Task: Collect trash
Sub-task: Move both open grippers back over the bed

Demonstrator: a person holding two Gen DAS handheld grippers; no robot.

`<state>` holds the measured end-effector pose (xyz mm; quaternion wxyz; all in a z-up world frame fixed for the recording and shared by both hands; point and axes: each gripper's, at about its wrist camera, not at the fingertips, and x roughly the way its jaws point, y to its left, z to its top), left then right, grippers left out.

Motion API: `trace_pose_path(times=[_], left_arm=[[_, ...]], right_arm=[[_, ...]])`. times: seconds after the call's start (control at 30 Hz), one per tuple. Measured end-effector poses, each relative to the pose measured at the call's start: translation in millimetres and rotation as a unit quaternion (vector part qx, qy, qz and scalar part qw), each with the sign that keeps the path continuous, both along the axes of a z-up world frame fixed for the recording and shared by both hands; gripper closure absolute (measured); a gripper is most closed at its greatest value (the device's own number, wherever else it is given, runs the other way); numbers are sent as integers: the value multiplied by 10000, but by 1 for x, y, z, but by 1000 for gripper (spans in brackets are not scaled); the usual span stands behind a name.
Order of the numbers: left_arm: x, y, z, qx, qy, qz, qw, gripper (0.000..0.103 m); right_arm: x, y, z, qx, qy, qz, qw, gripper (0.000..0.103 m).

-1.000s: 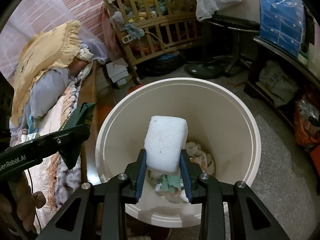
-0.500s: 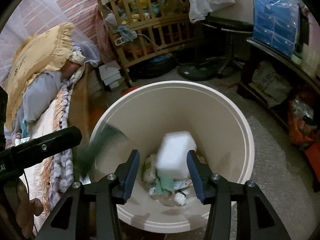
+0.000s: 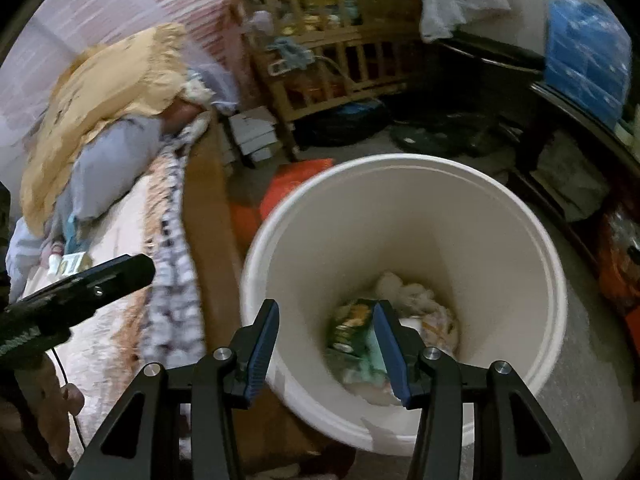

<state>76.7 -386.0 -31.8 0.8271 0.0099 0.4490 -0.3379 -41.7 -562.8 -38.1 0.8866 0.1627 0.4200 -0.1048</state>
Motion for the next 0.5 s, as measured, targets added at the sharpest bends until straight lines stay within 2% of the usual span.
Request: trace_pose_path(times=[0.27,0.4,0.5], left_arm=[[8,74,-1,310,-245,658,9970,50],[12,115,-2,458,-310,994,9935,50],[15,147,-5,563,-300,1244,9902,51]], right_arm=[[33,58,9,41,-69,550,9985,55],[50,93,10,87,-61,916,9957,49],[63,125,10,75,-61,1236,9923,48]])
